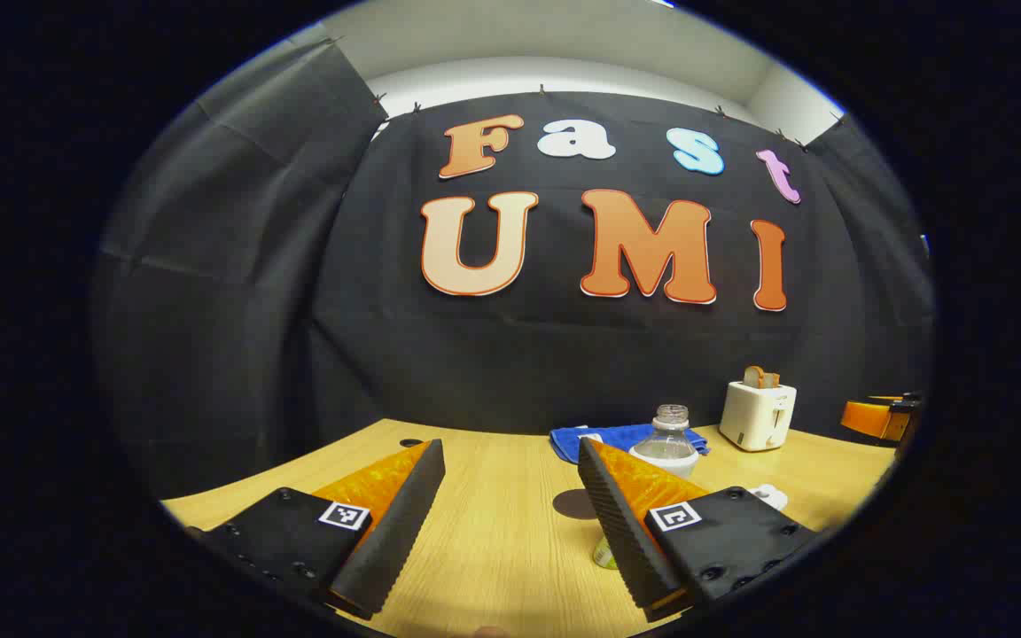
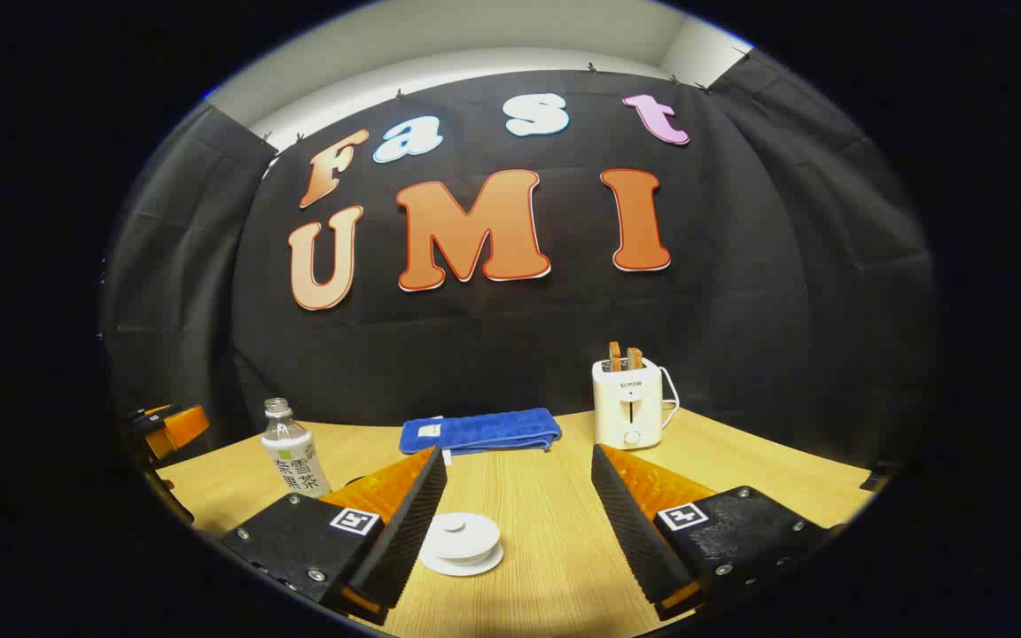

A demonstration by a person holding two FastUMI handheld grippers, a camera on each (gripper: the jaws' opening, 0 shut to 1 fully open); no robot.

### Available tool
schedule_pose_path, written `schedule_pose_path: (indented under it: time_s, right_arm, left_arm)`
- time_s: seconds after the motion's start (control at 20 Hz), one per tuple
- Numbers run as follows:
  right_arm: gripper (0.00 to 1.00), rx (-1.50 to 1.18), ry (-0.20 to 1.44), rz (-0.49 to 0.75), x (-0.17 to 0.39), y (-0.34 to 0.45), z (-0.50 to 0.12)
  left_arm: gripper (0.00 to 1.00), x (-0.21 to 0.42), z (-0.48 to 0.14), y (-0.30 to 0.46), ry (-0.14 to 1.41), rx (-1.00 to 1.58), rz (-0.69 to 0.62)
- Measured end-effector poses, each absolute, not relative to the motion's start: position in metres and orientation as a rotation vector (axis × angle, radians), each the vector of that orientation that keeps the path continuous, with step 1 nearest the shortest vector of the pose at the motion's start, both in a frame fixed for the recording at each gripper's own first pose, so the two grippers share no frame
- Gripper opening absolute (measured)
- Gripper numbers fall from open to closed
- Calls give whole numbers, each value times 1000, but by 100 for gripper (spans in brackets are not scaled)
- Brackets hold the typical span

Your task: Open the teacup lid with one hand, grasp the water bottle and pour water into the teacup with the other hand; after pouring, place the water bottle on the coaster and then close the teacup lid.

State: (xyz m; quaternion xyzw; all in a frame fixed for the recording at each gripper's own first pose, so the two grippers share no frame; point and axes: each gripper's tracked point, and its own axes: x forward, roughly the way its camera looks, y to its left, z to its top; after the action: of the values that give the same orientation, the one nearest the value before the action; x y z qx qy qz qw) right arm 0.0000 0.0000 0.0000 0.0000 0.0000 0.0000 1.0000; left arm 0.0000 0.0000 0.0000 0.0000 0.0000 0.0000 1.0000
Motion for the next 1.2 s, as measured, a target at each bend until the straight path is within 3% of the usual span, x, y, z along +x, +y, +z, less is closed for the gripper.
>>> schedule_pose_path:
  time_s: [0.25,0.5,1.2]
  right_arm:
    - [98,-44,-35,-63,7,-26,12]
    - [98,-40,-13,-45,15,-18,6]
    - [98,-42,-5,14,13,7,-1]
  left_arm:
    - [99,-1,6,5,-15,-22,28]
    - [100,7,0,8,35,-46,46]
    - [98,5,0,3,-1,-15,36]
